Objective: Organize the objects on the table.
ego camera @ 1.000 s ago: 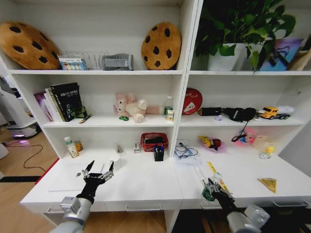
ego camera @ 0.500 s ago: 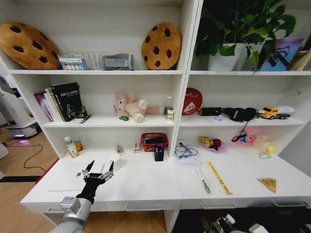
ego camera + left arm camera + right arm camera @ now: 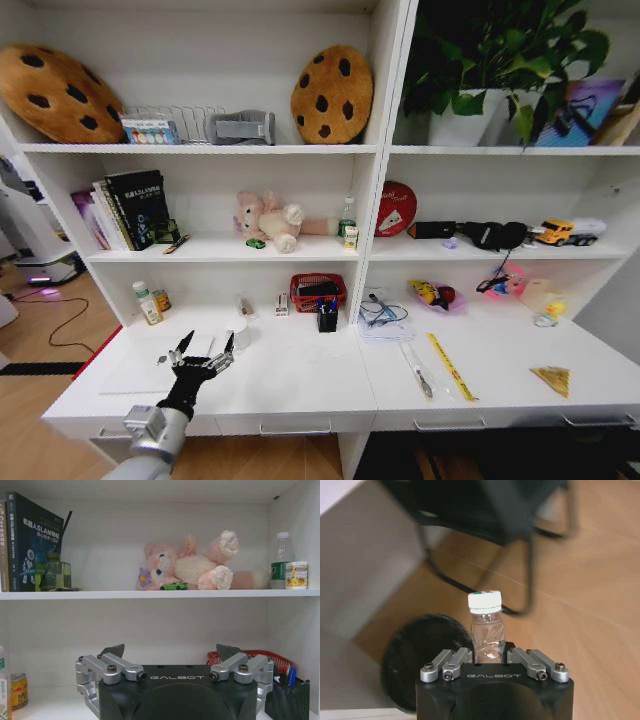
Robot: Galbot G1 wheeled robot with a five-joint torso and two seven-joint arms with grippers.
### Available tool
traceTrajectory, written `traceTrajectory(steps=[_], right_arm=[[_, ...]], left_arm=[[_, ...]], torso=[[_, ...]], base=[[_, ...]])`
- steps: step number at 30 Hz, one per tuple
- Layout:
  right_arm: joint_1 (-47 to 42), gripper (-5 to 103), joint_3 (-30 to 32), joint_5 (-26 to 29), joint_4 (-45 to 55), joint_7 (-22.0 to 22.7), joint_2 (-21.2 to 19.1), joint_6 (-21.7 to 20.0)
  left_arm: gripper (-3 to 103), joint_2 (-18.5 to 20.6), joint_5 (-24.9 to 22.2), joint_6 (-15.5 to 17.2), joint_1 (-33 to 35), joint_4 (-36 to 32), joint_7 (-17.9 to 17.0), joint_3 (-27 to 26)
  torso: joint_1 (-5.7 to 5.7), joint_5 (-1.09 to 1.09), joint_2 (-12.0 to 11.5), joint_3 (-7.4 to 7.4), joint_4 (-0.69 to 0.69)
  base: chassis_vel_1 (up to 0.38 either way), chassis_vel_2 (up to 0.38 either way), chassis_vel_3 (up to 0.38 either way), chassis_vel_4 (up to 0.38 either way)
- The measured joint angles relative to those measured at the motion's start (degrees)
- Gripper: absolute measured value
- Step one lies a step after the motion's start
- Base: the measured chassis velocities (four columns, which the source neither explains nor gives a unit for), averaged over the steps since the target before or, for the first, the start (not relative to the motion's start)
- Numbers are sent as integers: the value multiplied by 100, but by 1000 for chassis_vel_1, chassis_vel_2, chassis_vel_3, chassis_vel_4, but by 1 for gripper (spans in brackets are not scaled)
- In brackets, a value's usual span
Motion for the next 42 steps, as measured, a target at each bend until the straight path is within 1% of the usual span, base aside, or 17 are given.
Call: traceTrajectory(steps=[1,2,4,5,6,7,9,12,14,15,17,25,32,39,40,41,42], right_arm=[[92,25,16,-208,-192,-289,8,113],[92,25,16,-208,-192,-289,8,113],[552,25,97,-1299,-1244,-1582,26,923],[552,25,97,-1299,-1244,-1582,26,923],[741,25,121,-1751,-1698,-2009,19,1338],[741,25,121,-1751,-1698,-2009,19,1338],[1111,25,60,-2431,-2552,-2796,-86,1986],[1259,25,39,-2792,-2879,-3014,-114,2250],[1602,25,64,-3698,-3623,-3236,-131,3061],[1602,25,64,-3698,-3623,-3236,-131,3061],[1956,25,29,-4370,-4328,-3191,-207,3945],[2133,25,37,-4698,-4550,-3016,-222,4686],[1936,25,45,-4622,-4127,-2915,-187,4656],[1886,27,42,-4624,-3862,-2589,-128,4590],[1882,37,41,-4629,-3802,-2512,-115,4560],[1884,42,38,-4652,-3761,-2428,-104,4547],[1884,42,38,-4652,-3761,-2428,-104,4547]], left_arm=[[100,0,0,0,0,0,0,0],[100,0,0,0,0,0,0,0],[100,0,0,1,0,0,0,0],[100,0,0,1,0,0,0,0],[100,0,0,0,0,0,1,0],[100,0,0,0,0,0,1,0],[100,0,0,0,0,0,0,0],[100,0,0,0,0,0,0,0],[100,0,0,0,0,0,0,0],[100,0,0,0,0,0,0,0],[100,0,0,0,0,0,-1,0],[100,0,0,0,0,0,0,0],[100,0,0,0,0,0,0,0],[100,0,0,0,0,0,0,0],[100,0,0,0,0,0,0,0],[100,0,0,0,0,0,0,0],[100,0,0,0,0,0,0,0]], torso=[[0,0,0,0,1],[0,0,0,0,1],[0,-1,0,0,2],[0,-1,0,0,2],[1,0,0,0,1],[1,0,0,0,1],[0,-2,0,0,2],[0,-2,0,0,1],[0,0,0,0,1],[0,0,0,0,1],[1,-2,0,0,2],[0,-1,0,0,1],[0,-2,0,0,1],[1,-1,0,0,1],[0,-2,0,0,1],[0,-1,0,0,1],[0,-1,0,0,1]], base=[[0,0,0,0],[0,0,0,0],[0,0,0,0],[0,0,0,0],[0,0,0,0],[0,0,0,0],[0,0,0,0],[0,0,0,0],[0,0,0,0],[0,0,0,0],[0,0,0,0],[0,0,0,0],[0,0,0,0],[0,0,0,0],[0,0,0,0],[0,0,0,0],[0,0,0,0]])
